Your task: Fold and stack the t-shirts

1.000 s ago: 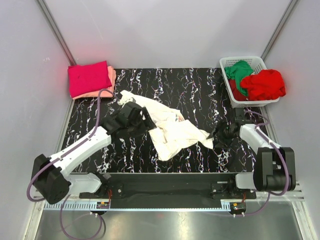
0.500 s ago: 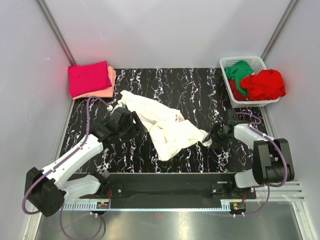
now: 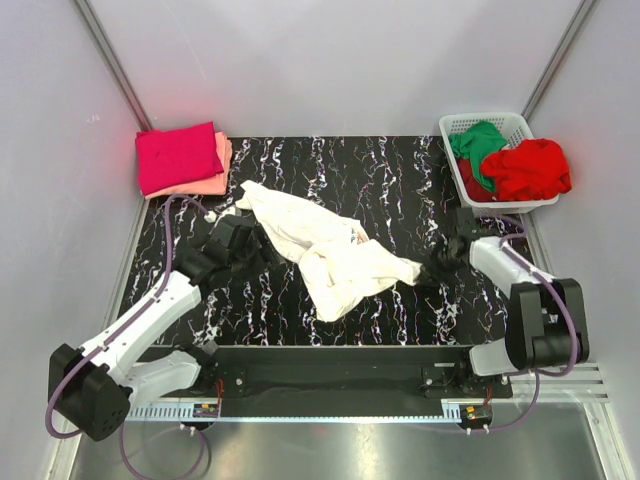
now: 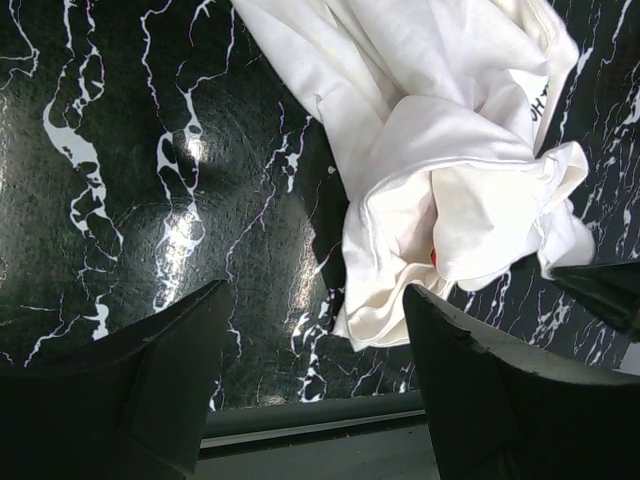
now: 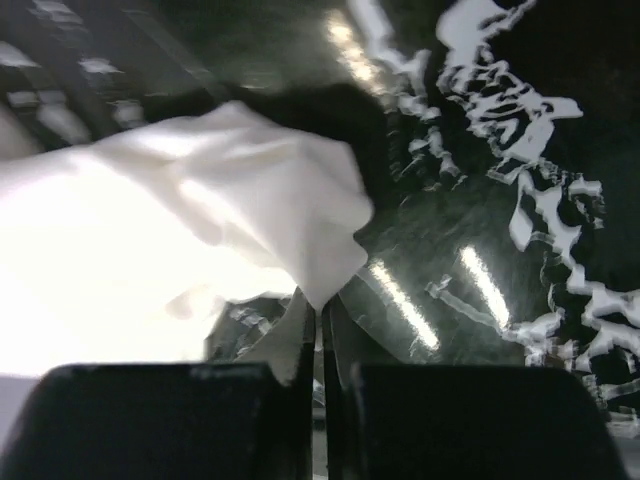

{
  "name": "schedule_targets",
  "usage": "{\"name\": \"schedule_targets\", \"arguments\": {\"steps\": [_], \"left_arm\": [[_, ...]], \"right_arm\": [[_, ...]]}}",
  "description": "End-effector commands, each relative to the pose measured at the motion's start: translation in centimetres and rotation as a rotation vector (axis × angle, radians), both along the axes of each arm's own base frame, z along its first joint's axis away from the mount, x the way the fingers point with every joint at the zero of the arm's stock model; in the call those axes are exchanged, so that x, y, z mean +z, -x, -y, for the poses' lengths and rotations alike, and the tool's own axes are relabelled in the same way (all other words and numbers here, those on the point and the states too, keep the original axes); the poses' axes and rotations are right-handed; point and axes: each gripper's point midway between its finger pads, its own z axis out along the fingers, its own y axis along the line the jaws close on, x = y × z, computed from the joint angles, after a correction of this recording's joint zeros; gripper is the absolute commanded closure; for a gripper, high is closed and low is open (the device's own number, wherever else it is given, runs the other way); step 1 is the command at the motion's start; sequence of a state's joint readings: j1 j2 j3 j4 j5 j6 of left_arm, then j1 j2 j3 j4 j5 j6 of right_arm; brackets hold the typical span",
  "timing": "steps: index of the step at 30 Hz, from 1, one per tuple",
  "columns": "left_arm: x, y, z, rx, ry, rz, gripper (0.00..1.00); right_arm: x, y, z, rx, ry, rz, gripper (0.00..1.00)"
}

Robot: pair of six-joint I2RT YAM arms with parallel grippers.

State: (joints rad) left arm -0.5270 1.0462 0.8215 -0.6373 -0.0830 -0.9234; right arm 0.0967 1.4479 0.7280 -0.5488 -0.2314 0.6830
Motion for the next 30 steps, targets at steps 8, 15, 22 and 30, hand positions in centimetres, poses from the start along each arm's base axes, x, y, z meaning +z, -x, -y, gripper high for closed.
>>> {"name": "schedule_targets", "arguments": {"steps": [8,15,22,30], "left_arm": [[0.1,-0.2,-0.6,0.005,-0.017,0.040,0.28],[0.5,-0.4,0.3,-0.005,0.023,0.052,0.30],[2.4,-0.3,5.2,-0.200,0.071,0.134,0.31],[0.4,1.7,14.5,-0.516,0.043,0.167,0.36]], "right_arm": [[34.1,-8.4,-3.7,0.151,-0.116,0.637,1.00],[50.9,-5.5,-5.1,0.247,-0.216,1.008,1.00],[45.8,-5.7,-4.1,0.211,-0.157,0.937,1.00],[43.3,-6.5,-2.2,0.181,-0.028,0.889,1.00]]}}
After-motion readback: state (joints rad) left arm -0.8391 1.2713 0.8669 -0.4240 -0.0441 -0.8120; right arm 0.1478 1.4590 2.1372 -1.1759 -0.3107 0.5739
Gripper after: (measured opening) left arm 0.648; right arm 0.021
